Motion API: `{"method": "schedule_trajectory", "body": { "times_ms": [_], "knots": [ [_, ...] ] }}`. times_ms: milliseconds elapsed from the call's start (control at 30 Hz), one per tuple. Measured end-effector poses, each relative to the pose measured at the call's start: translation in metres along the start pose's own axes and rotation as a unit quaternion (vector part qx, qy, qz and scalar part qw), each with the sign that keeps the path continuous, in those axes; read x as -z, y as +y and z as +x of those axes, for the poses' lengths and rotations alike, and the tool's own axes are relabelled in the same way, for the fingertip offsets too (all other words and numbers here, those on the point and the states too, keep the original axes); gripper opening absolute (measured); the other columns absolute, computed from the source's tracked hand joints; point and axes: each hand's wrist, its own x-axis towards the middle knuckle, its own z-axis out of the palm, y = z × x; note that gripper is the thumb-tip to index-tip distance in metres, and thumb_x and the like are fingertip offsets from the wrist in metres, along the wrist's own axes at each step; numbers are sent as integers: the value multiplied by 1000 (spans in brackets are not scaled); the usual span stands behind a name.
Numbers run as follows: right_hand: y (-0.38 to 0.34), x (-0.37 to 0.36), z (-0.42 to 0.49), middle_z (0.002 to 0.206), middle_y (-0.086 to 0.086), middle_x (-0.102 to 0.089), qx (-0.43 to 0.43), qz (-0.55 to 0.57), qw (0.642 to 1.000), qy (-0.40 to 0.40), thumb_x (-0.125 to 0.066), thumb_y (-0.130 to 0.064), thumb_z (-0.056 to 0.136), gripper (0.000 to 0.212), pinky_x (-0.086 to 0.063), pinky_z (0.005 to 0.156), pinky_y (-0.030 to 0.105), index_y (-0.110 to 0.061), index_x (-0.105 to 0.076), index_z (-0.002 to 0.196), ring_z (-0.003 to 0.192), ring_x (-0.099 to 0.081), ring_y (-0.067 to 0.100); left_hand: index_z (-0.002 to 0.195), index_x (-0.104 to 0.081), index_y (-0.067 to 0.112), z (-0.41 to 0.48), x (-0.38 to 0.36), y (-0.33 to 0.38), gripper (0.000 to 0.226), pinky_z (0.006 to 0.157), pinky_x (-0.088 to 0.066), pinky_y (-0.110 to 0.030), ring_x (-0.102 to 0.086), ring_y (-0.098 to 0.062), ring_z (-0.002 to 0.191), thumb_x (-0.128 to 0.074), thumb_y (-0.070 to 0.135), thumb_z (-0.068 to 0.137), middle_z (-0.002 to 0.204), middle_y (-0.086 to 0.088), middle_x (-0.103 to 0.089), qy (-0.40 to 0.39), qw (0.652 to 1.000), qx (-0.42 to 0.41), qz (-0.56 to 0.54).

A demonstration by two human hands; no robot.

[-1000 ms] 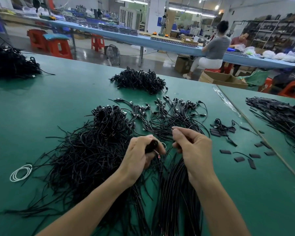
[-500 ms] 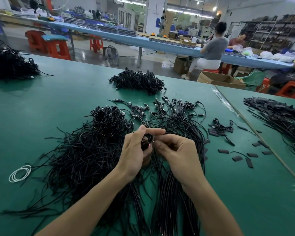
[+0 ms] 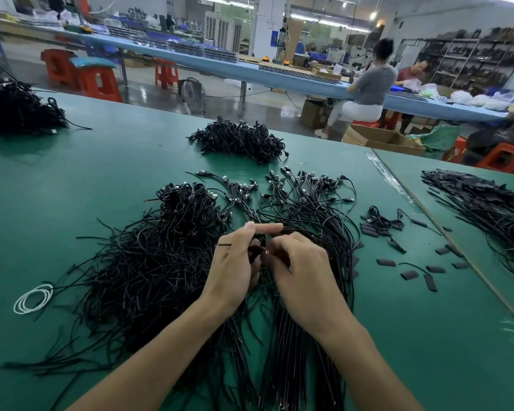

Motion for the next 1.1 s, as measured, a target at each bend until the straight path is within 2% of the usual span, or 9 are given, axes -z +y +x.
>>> {"method": "schedule_trajectory", "body": {
  "times_ms": [133, 300, 400, 467, 600, 700, 800, 933, 1100],
  "knots": [
    [-3, -6, -5, 95, -13, -56, 34, -75, 996, 17, -55, -17, 99, 14, -50, 70, 25, -20, -68, 99, 84, -56, 8, 93, -80, 23, 2, -5, 0, 58, 40, -28, -20, -33, -9, 40, -29, 47, 107, 48, 6, -51, 30, 999, 30, -16],
    [-2, 0, -10, 96, 0, -63, 202, -242, 949, 3, -71, -6, 86, 11, -55, 78, 33, -13, -67, 93, 97, -62, 19, 79, -70, -2, 6, -2, -1, 67, 35, -32, -20, -37, -11, 35, -41, 54, 101, 49, -2, -45, 47, 985, 161, -50],
    [-1, 12, -8, 93, 0, -61, 297, -296, 907, -35, -60, -5, 84, 13, -47, 74, 34, -14, -66, 92, 86, -55, 21, 59, -57, 20, 4, 3, -1, 50, 36, -27, -18, -33, -8, 38, -51, 46, 101, 49, 4, -39, -42, 963, 264, -25],
    [-5, 18, -4, 98, -1, -61, 325, -298, 895, -65, -52, -8, 81, 20, -44, 79, 32, -16, -67, 92, 91, -54, 19, 49, -55, 25, 2, 7, -3, 52, 36, -21, -15, -25, -7, 39, -45, 24, 100, 49, 4, -32, -117, 945, 305, 6],
    [-9, 22, 0, 97, -5, -59, 263, -247, 921, -144, -64, -11, 86, 10, -44, 83, 30, -20, -63, 89, 90, -54, 14, 39, -45, 24, 1, 10, -5, 57, 29, -19, -13, -23, -2, 31, -28, 12, 92, 40, 7, -34, -193, 895, 403, -8],
    [-3, 20, 2, 95, -4, -57, 176, -175, 958, -142, -60, -16, 94, 5, -43, 85, 32, -18, -61, 89, 89, -52, 15, 43, -43, 21, 6, 8, -7, 61, 26, -19, -11, -25, -2, 29, -42, 52, 95, 42, 6, -35, -218, 869, 439, -73],
    [8, 18, 3, 93, -8, -57, 73, -69, 985, -142, -59, -18, 95, 9, -48, 84, 35, -19, -61, 87, 88, -56, 12, 54, -50, 19, 8, 12, -6, 65, 28, -22, -12, -28, -1, 35, -66, 81, 65, 53, 6, -39, -280, 852, 416, -150],
    [14, 20, 4, 90, -13, -58, 30, -21, 988, -153, -63, -23, 93, 10, -49, 79, 31, -25, -60, 83, 87, -55, 5, 79, -65, 24, 2, 21, 0, 21, 36, -27, -9, -32, 2, 46, -82, 36, 73, 64, 10, -41, -378, 866, 314, -90],
    [9, 22, -2, 93, -14, -55, 77, -77, 980, -167, -64, -26, 92, 7, -46, 78, 23, -27, -59, 86, 89, -52, 3, 83, -54, 4, -1, 20, -2, 20, 38, -27, -14, -31, -5, 48, -73, 3, 76, 62, 1, -35, -389, 873, 290, 56]
  ]
}}
